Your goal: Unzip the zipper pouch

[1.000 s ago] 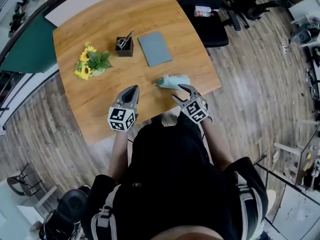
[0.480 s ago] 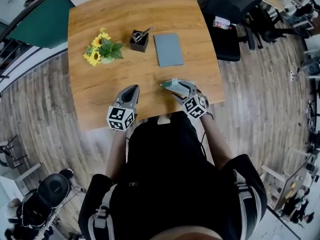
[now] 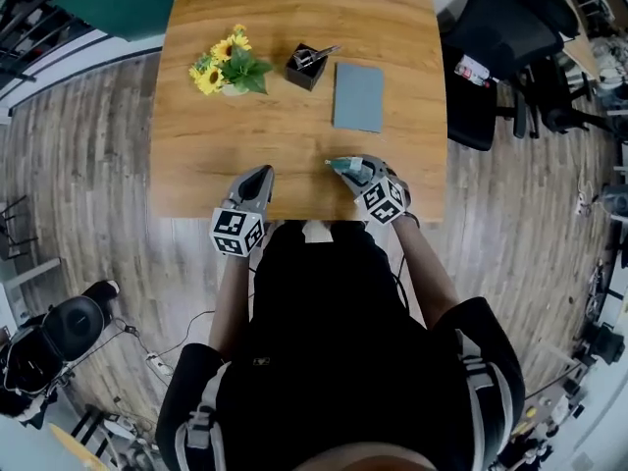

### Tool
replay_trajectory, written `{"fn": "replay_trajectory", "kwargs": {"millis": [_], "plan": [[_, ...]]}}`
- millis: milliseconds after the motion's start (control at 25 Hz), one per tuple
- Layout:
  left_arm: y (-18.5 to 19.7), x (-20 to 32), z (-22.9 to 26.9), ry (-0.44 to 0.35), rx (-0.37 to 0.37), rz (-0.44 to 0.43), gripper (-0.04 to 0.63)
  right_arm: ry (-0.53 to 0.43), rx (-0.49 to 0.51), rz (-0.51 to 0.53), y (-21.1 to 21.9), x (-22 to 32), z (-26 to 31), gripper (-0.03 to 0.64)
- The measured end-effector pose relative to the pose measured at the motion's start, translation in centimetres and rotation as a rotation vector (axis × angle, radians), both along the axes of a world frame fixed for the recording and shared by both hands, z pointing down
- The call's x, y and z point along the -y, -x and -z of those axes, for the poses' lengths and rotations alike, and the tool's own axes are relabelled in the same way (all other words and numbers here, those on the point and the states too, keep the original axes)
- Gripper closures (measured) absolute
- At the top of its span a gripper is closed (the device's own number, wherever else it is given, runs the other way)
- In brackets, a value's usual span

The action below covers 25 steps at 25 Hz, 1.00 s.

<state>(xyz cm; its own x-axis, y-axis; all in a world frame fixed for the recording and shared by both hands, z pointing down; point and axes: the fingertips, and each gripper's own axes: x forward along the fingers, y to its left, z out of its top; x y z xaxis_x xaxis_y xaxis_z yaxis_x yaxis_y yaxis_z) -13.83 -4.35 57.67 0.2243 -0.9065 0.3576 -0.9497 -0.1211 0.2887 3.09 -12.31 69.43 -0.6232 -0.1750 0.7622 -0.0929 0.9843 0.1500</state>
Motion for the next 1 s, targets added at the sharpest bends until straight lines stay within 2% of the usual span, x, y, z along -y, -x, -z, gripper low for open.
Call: {"fn": "replay_trajectory", "kwargs": {"millis": [200, 440, 600, 1000], "plan": [[-0.6, -0.5, -0.5, 0.020, -0.004, 0.028, 0.597, 0.009, 0.023, 0.014, 0.9, 0.7, 0.0, 0.483], [-1.6, 0.1, -0.4, 0.015, 0.013, -0.008, 0.597, 0.035, 0.058, -0.019, 0.5, 0.3, 0.5, 0.577], [-2.2, 0.6, -0.1, 0.003, 0.019, -0.037, 0.596, 0.055, 0.107, -0.071, -0.2, 0.5, 1.9, 0.583], [-4.1, 2.0, -0.2, -0.018, 0.021, -0.146, 0.596, 0.106, 0.316, -0.201, -1.9, 1.5, 7.0, 0.586]]}}
